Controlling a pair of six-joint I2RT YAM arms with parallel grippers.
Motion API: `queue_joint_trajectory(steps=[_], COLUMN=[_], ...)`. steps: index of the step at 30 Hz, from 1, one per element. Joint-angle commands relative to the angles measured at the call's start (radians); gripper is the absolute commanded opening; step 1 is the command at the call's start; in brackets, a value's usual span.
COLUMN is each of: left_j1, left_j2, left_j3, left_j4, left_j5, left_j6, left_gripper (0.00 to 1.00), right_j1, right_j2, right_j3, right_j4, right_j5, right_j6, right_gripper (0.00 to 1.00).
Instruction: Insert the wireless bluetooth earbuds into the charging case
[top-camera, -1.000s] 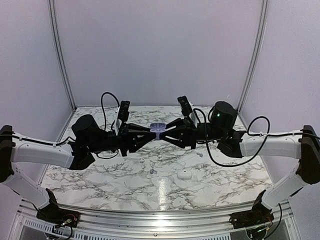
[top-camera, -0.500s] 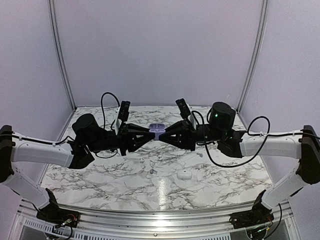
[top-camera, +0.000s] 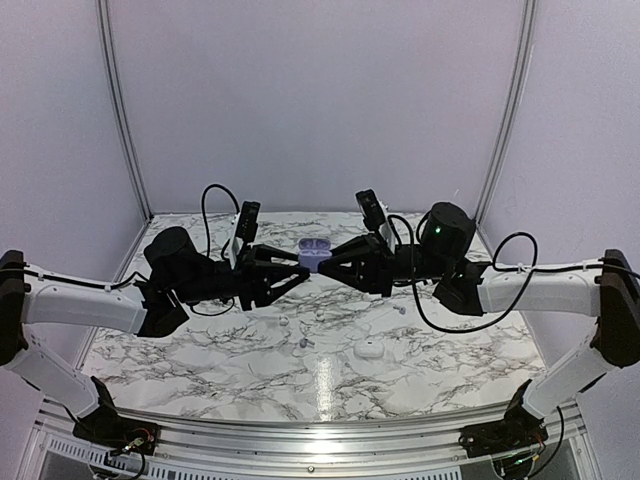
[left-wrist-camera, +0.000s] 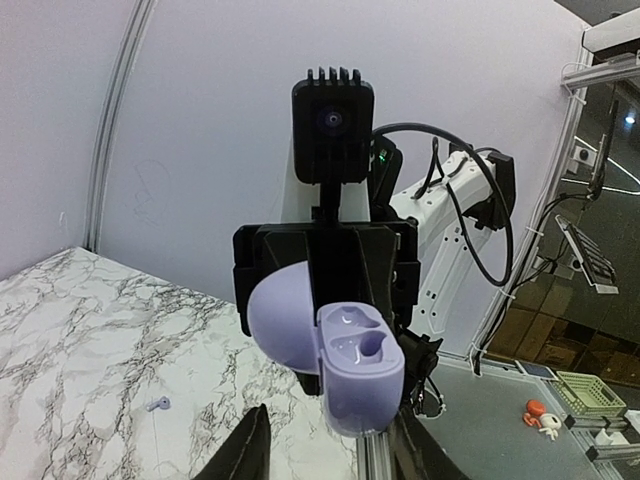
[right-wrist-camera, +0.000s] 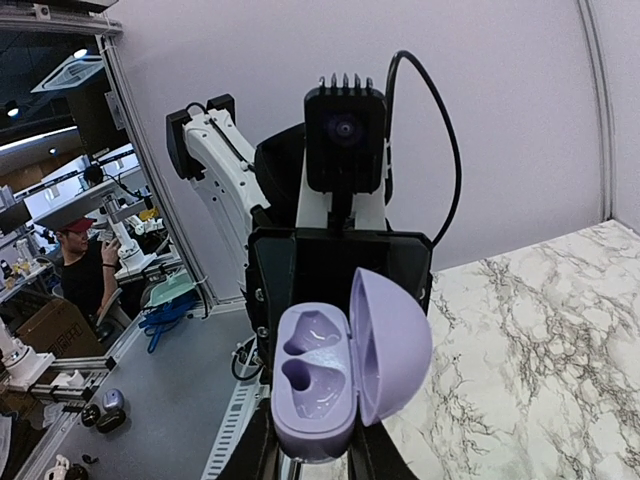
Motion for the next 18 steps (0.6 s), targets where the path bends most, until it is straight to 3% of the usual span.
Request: queue_joint_trajectory(steps=[1, 18], left_j1=[-0.008, -0.024], left_j2=[-0.005, 0.013], left_j3=[0.038, 0.046], left_j4=[0.017, 0.086], left_j5=[0.001, -0.026], left_j6=[-0.004, -0.033], left_gripper=[0.41, 0.31], right_j1=[0.004, 0.035], right_j2=[0.017, 0.022], right_j3=[0.009, 0.0], right_j4=[0.079, 0.076], right_j5=[-0.007, 0.054], right_j6=[0.035, 0.002], right_gripper=[0.0, 0.0])
